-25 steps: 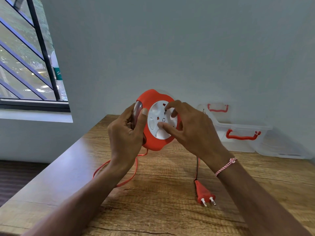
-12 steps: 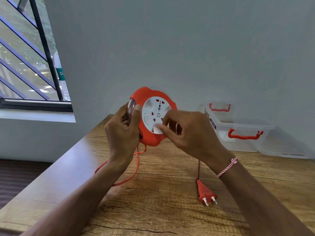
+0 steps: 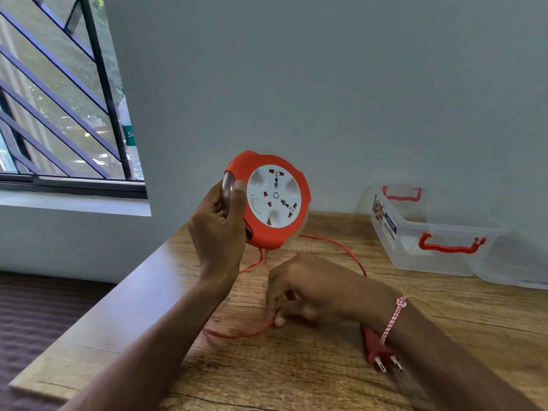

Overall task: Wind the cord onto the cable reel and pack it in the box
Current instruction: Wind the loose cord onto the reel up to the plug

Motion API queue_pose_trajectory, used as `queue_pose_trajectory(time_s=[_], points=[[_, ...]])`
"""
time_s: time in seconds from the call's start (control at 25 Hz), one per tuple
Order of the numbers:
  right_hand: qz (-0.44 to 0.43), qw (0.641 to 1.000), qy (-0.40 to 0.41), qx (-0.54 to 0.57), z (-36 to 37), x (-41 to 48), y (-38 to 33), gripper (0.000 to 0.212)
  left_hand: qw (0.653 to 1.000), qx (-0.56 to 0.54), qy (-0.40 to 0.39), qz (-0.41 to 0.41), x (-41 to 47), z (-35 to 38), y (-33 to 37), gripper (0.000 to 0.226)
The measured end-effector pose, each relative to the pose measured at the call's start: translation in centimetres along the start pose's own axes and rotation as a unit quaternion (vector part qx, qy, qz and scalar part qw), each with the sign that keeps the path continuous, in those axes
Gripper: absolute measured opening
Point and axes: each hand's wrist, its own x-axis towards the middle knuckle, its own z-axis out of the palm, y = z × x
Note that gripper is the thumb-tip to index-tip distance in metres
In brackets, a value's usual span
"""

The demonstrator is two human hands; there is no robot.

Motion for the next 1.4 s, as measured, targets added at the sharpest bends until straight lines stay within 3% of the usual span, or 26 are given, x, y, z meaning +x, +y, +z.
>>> queue_pose_trajectory(time_s=[0.16, 0.36, 0.72, 0.92, 1.04, 1.12, 1.2, 1.28, 1.4], points=[[0.128, 0.984, -0.026, -0.123, -2.5, -2.7, 3.1, 0.016, 1.0, -0.011, 0.021, -0.007, 0.4, -0.2, 0.0, 0.011], [0.209, 0.967, 0.022, -0.144, -2.9, -3.4, 4.8, 0.018, 0.998, -0.045, 0.048, -0.024, 1.2, -0.8, -0.2, 0.018], [0.182, 0.978, 0.078, -0.065, -2.0, -2.0, 4.0, 0.022, 0.995, -0.052, 0.076, -0.046, 1.6, -1.2, -0.3, 0.018], [0.15, 0.983, 0.066, -0.086, -0.7, -1.5, 4.5, 0.031, 0.996, -0.046, 0.058, -0.045, 1.5, -0.9, -0.6, 0.017], [0.157, 0.96, 0.194, -0.13, -0.8, -1.9, 4.8, 0.026, 0.997, -0.052, 0.033, -0.046, 1.2, -0.7, -0.6, 0.017], [0.146, 0.913, 0.353, -0.145, -1.5, -2.2, 4.5, 0.019, 0.998, -0.051, 0.009, -0.038, 0.9, -0.5, -0.4, 0.017], [0.119, 0.87, 0.465, -0.116, -2.4, -2.4, 3.7, 0.026, 0.998, -0.048, -0.023, -0.019, 0.3, -0.1, -0.3, 0.017], [0.099, 0.869, 0.467, -0.131, -2.7, -2.4, 2.9, 0.042, 0.998, -0.039, -0.053, 0.019, -0.4, 0.1, -0.3, 0.02], [0.116, 0.876, 0.401, -0.241, -2.1, -2.0, 2.3, 0.06, 0.994, -0.024, -0.078, 0.068, -1.3, 0.4, -0.1, 0.042]])
